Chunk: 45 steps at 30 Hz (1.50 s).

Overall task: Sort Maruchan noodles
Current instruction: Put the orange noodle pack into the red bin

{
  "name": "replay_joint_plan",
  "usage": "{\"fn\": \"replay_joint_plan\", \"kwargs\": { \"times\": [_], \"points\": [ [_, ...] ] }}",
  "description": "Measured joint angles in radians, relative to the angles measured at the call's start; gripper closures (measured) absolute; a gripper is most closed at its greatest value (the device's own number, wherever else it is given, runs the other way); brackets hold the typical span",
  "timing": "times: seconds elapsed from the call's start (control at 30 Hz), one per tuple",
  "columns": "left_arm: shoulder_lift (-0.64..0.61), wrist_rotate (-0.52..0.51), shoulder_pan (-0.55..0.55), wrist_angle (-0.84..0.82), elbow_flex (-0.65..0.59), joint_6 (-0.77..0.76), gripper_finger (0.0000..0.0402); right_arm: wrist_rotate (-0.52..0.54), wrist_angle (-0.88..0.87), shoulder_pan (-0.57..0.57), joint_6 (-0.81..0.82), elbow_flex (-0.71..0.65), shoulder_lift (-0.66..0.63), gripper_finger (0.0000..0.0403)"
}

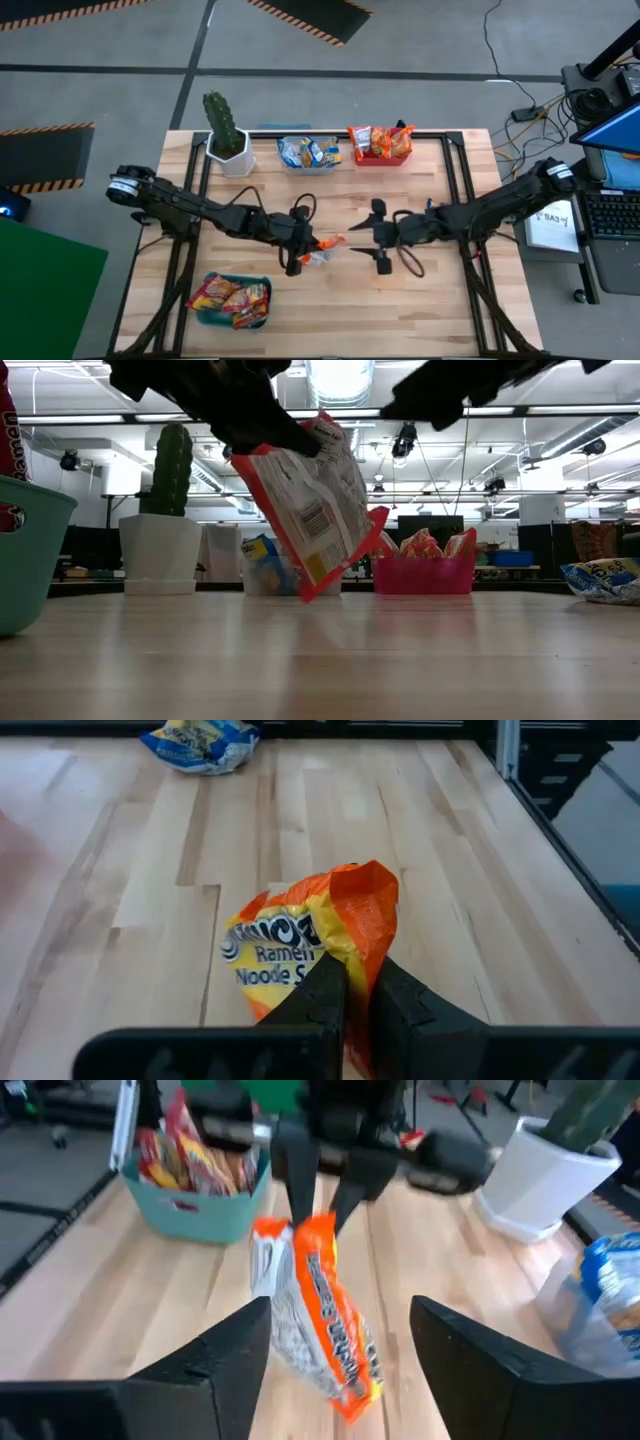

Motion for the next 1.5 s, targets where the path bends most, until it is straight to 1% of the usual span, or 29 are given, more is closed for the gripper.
{"fn": "replay_joint_plan", "kwargs": {
  "times": [0.23, 0.4, 0.5, 0.6, 0.7, 0.8, 0.93, 1.03, 1.1, 1.17, 1.33, 1.4, 1.5],
  "points": [
    [0.000, 0.026, 0.001, 0.039, 0.000, 0.086, 0.0397, -0.003, 0.043, -0.020, -0.022, 0.025, 0.139, 0.0154],
    [0.000, 0.060, 0.003, 0.083, 0.000, 0.154, 0.0397, -0.009, 0.046, -0.028, -0.008, 0.071, 0.221, 0.0156],
    [0.000, 0.063, 0.006, 0.102, -0.001, 0.185, 0.0397, -0.057, 0.046, -0.029, -0.007, 0.099, 0.262, 0.0160],
    [0.000, 0.064, 0.014, 0.110, -0.001, 0.197, 0.0397, -0.064, 0.048, -0.028, -0.003, 0.123, 0.291, 0.0169],
    [0.000, 0.063, 0.015, 0.110, -0.001, 0.207, 0.0397, -0.088, 0.046, -0.028, -0.002, 0.135, 0.305, 0.0187],
    [0.000, 0.063, 0.015, 0.112, -0.001, 0.214, 0.0397, -0.089, 0.042, -0.028, -0.003, 0.139, 0.305, 0.0220],
    [0.000, 0.056, 0.015, 0.113, -0.001, 0.209, 0.0391, -0.091, 0.042, -0.028, -0.003, 0.140, 0.304, 0.0288],
    [-0.002, 0.053, 0.016, 0.109, -0.001, 0.202, 0.0373, -0.090, 0.038, -0.028, -0.010, 0.140, 0.304, 0.0345],
    [-0.003, 0.052, 0.016, 0.107, -0.001, 0.202, 0.0357, -0.090, 0.038, -0.028, -0.012, 0.140, 0.304, 0.0376],
    [-0.007, 0.051, 0.016, 0.100, -0.001, 0.202, 0.0339, -0.090, 0.037, -0.028, -0.014, 0.140, 0.304, 0.0385],
    [-0.056, 0.040, 0.016, 0.021, -0.001, 0.253, 0.0292, -0.083, 0.007, -0.028, 0.014, 0.145, 0.295, 0.0384],
    [-0.097, 0.012, 0.016, -0.028, -0.001, 0.292, 0.0276, -0.065, -0.038, -0.030, 0.042, 0.159, 0.290, 0.0386],
    [-0.164, -0.048, 0.016, -0.095, -0.001, 0.367, 0.0260, -0.002, -0.126, -0.038, 0.087, 0.197, 0.283, 0.0388]
  ]
}}
